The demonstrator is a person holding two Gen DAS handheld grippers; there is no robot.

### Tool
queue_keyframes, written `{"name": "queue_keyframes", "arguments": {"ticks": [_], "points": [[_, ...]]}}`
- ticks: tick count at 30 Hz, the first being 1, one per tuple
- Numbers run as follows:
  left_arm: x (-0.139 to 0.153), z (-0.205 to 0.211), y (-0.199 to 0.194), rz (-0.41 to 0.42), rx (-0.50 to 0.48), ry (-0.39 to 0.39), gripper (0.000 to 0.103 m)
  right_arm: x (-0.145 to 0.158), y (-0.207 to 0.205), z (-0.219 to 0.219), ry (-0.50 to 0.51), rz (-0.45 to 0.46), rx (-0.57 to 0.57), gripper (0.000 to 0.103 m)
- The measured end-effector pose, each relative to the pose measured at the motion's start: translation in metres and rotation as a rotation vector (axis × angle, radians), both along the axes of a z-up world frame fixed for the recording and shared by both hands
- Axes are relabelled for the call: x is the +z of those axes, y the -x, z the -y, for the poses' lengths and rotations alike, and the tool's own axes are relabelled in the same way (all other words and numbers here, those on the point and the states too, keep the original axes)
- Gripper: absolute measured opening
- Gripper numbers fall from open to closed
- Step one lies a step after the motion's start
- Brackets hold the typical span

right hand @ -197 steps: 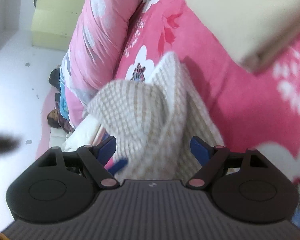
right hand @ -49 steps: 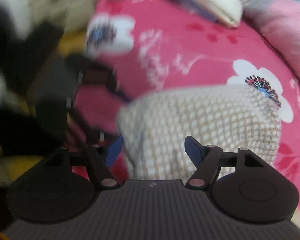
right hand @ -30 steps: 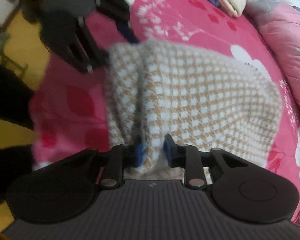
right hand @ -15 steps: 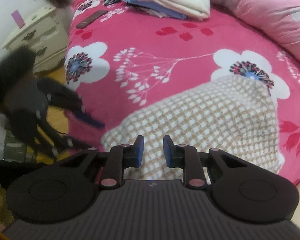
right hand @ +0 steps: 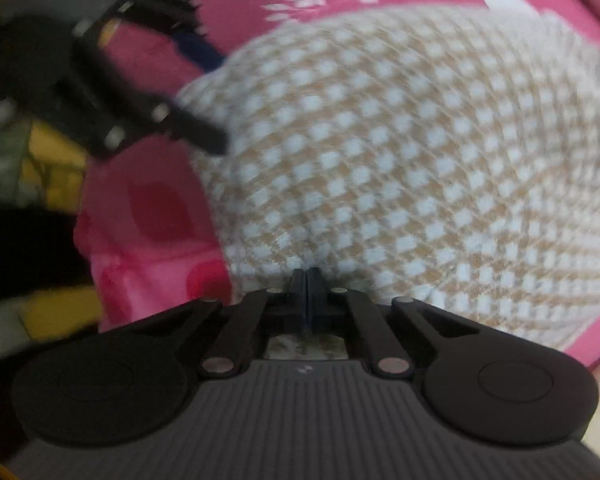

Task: Fold clothes
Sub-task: 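Close the right gripper and push the cardigan fold flat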

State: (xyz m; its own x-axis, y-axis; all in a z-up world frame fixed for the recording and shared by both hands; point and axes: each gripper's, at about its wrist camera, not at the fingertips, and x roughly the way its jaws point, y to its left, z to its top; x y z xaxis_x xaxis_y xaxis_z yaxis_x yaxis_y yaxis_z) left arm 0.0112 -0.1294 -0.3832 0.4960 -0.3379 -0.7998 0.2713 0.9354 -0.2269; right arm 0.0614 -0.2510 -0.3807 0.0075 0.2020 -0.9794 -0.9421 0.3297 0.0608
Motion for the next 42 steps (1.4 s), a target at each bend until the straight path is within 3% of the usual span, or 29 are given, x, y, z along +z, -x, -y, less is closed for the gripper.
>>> {"name": "queue_keyframes", "arguments": {"ticks": [5, 8, 12, 15, 19, 21, 23, 28, 33, 36, 38, 42], "points": [[0.002, -0.001, -0.002, -0.002, -0.039, -0.004, 0.051, 0.052, 0.009, -0.016, -0.014, 0.094, 0.093, 0.001], [0.002, -0.001, -0.001, 0.004, -0.064, -0.010, 0.051, 0.085, 0.008, -0.036, -0.177, 0.072, 0.102, 0.003], [-0.001, 0.000, 0.000, 0.005, -0.104, -0.030, 0.051, 0.032, 0.024, -0.049, -0.050, 0.138, 0.251, 0.000], [0.000, 0.002, 0.005, 0.014, -0.134, -0.033, 0.051, -0.007, 0.027, -0.030, -0.030, 0.155, 0.284, 0.000], [0.013, -0.027, 0.001, -0.040, -0.043, 0.150, 0.050, -0.001, 0.026, -0.034, 0.008, 0.149, 0.269, 0.000], [0.017, -0.039, -0.005, -0.044, 0.046, 0.188, 0.055, 0.001, 0.029, -0.035, 0.026, 0.158, 0.268, 0.000], [0.016, -0.041, -0.012, -0.057, 0.104, 0.200, 0.065, 0.004, 0.032, -0.034, 0.052, 0.165, 0.255, 0.000], [-0.009, -0.018, -0.025, -0.137, 0.095, 0.181, 0.066, 0.025, 0.025, -0.038, 0.128, 0.162, 0.203, 0.000], [-0.022, -0.019, -0.031, -0.195, 0.132, 0.235, 0.063, 0.077, -0.024, -0.063, -0.029, 0.242, 0.002, 0.002], [-0.027, -0.018, -0.036, -0.204, 0.099, 0.229, 0.063, 0.052, -0.061, -0.074, -0.024, 0.202, -0.144, 0.002], [-0.030, -0.020, -0.041, -0.217, 0.083, 0.236, 0.063, 0.017, -0.069, -0.073, 0.014, 0.200, -0.151, 0.000], [-0.030, -0.020, -0.047, -0.223, 0.035, 0.234, 0.063, 0.020, -0.072, -0.083, 0.077, 0.209, -0.164, 0.000]]}}
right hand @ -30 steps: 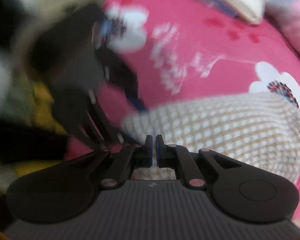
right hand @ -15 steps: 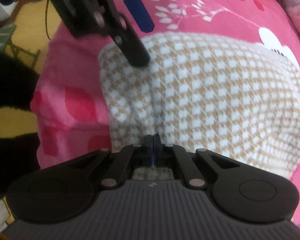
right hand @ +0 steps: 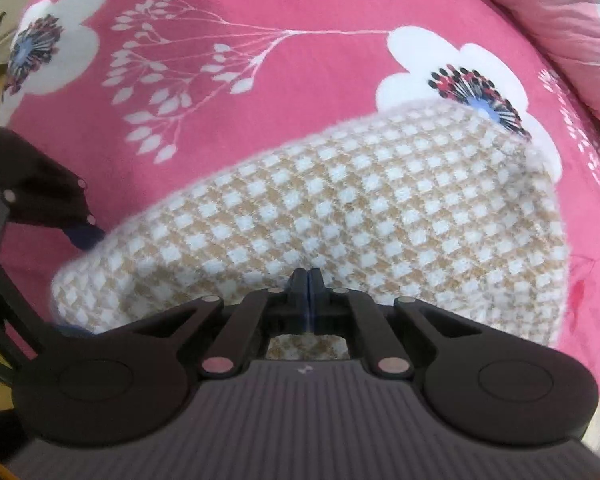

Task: Fold clothes
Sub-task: 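Close the right gripper and push the cardigan fold flat, then lift both open grippers away from the folded cardigan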

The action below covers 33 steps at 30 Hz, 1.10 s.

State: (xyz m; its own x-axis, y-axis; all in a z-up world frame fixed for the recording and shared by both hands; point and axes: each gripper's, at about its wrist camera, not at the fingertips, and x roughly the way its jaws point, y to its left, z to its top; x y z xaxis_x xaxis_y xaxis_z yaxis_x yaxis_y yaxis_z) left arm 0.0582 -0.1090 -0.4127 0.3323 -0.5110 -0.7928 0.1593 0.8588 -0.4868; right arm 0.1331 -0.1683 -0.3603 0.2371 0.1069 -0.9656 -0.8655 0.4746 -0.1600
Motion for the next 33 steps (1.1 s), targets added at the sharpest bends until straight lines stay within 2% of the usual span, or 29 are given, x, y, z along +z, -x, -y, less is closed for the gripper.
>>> {"name": "queue_keyframes", "arguments": {"ticks": [3, 5, 7, 10, 11, 13, 17, 18, 20, 22, 24, 26, 28, 31, 33], "points": [[-0.001, 0.000, -0.005, 0.000, -0.020, 0.012, 0.063, 0.030, -0.010, -0.006, -0.029, 0.053, -0.055, 0.000], [-0.002, -0.001, -0.007, 0.007, -0.031, 0.017, 0.063, 0.031, -0.027, -0.005, -0.040, 0.105, -0.114, 0.000], [-0.002, 0.000, -0.008, 0.016, -0.045, 0.017, 0.063, 0.002, -0.050, 0.005, -0.033, 0.082, -0.179, 0.000], [-0.001, 0.001, -0.015, 0.006, -0.072, 0.019, 0.063, -0.036, -0.059, 0.013, -0.004, 0.116, -0.178, 0.000], [-0.001, 0.001, -0.015, 0.010, -0.079, 0.015, 0.063, -0.033, -0.059, 0.014, -0.005, 0.115, -0.191, 0.000], [-0.001, 0.002, -0.015, 0.018, -0.092, 0.010, 0.063, -0.008, -0.060, 0.020, -0.022, 0.089, -0.226, 0.000], [-0.001, 0.002, -0.017, 0.023, -0.096, 0.012, 0.064, 0.037, -0.067, 0.018, -0.160, 0.118, -0.261, 0.001], [-0.001, 0.001, -0.017, 0.028, -0.096, 0.013, 0.064, 0.035, -0.077, 0.017, -0.171, 0.126, -0.279, 0.001], [-0.001, 0.000, -0.020, 0.031, -0.092, 0.023, 0.064, 0.006, -0.101, 0.020, -0.186, 0.111, -0.314, 0.000], [-0.001, -0.002, -0.024, 0.016, -0.091, 0.036, 0.064, -0.015, -0.115, 0.027, -0.255, 0.097, -0.348, 0.000], [-0.001, 0.000, -0.025, 0.024, -0.109, 0.020, 0.064, -0.008, -0.117, 0.032, -0.279, 0.077, -0.396, 0.000], [0.000, 0.002, -0.025, 0.036, -0.123, 0.006, 0.064, 0.012, -0.115, 0.036, -0.292, 0.052, -0.457, 0.000], [0.000, 0.001, -0.027, 0.034, -0.121, 0.011, 0.064, 0.037, -0.112, 0.035, -0.330, 0.076, -0.459, 0.001], [0.001, 0.000, -0.029, 0.045, -0.122, 0.015, 0.064, 0.024, -0.127, 0.034, -0.305, 0.103, -0.494, 0.000], [0.002, -0.002, -0.032, 0.039, -0.116, 0.030, 0.064, -0.006, -0.138, 0.035, -0.297, 0.096, -0.514, 0.000]]}}
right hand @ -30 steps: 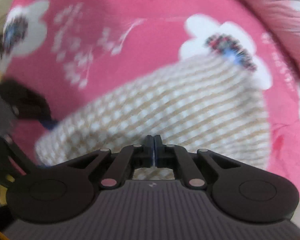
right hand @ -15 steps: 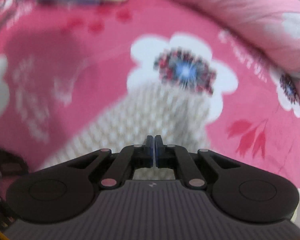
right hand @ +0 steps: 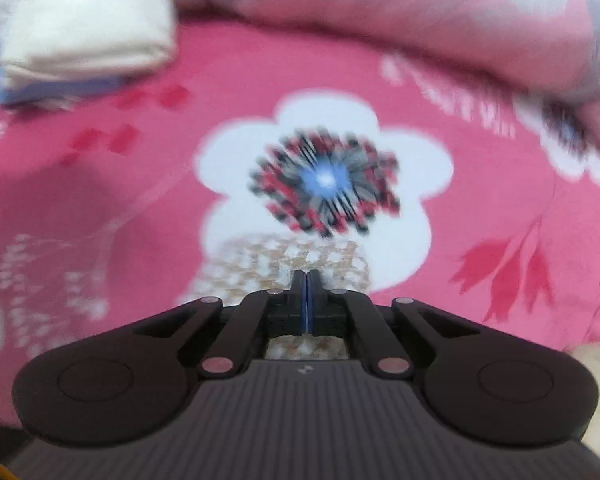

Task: Fold clothes
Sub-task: 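Lift both open grippers away from the folded cardigan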

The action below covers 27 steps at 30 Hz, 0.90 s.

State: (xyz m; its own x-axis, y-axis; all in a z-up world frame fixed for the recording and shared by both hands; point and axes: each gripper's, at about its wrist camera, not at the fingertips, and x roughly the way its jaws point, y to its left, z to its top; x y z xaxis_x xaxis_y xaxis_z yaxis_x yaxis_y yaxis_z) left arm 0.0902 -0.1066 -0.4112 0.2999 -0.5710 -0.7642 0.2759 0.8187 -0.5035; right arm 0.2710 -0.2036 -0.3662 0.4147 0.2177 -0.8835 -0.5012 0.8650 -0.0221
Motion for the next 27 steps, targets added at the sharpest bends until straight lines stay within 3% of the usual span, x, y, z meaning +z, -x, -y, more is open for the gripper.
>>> {"name": "queue_keyframes", "arguments": {"ticks": [2, 4, 9, 13, 17, 22, 27], "points": [[0.001, 0.000, -0.003, -0.007, -0.003, 0.000, 0.064, -0.012, -0.006, 0.001, -0.033, 0.010, -0.021, 0.000], [0.003, 0.002, -0.004, 0.005, -0.014, -0.016, 0.064, -0.004, -0.009, 0.001, -0.037, -0.005, -0.034, 0.000], [0.004, 0.004, -0.005, 0.023, -0.019, -0.027, 0.064, 0.043, 0.000, 0.003, -0.091, 0.033, -0.018, 0.000], [0.007, 0.002, -0.009, 0.026, -0.014, -0.019, 0.064, -0.007, -0.015, 0.007, -0.068, -0.001, -0.054, 0.000], [0.011, 0.003, -0.017, -0.002, -0.006, -0.027, 0.066, -0.018, -0.035, 0.010, -0.119, -0.022, -0.125, 0.000], [0.028, -0.004, -0.027, -0.050, 0.006, -0.022, 0.067, 0.044, -0.012, 0.056, -0.149, 0.088, -0.113, 0.001], [0.060, -0.006, -0.004, -0.046, -0.028, -0.063, 0.064, 0.089, 0.040, 0.130, -0.088, 0.130, -0.095, 0.003]]}}
